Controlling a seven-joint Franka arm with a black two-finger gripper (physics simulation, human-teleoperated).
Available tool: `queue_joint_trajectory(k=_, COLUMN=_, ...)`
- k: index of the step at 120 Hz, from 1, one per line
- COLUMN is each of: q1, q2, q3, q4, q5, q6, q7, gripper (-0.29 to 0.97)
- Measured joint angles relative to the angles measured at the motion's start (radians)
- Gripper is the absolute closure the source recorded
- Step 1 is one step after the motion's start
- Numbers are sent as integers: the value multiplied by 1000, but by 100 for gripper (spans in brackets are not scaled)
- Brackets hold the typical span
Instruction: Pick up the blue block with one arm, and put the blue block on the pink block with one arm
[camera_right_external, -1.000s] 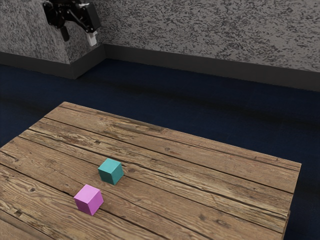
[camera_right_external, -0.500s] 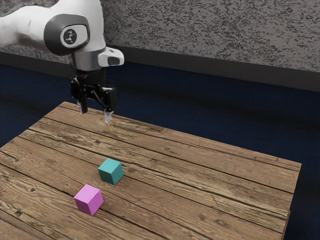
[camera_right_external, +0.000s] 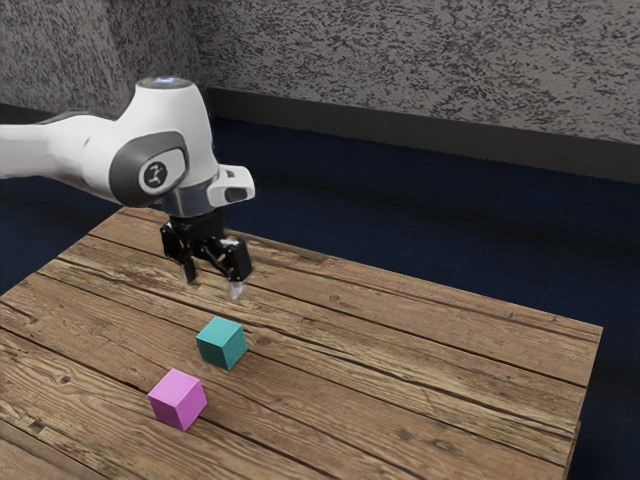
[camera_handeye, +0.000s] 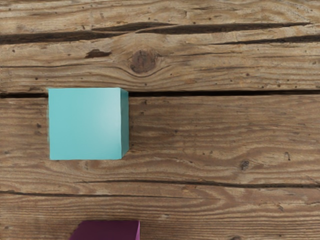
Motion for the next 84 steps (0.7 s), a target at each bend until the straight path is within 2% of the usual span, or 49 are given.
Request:
queue_joint_trajectory(k=54, q1=61, q2=63, q3=-2, q4=-127, q5=14, q6=160, q7=42, gripper=0)
queue_joint_trajectory(k=84, q1=53, q2=89, q3=-1, q4=-149, q5=20, q6=207, q7=72, gripper=0)
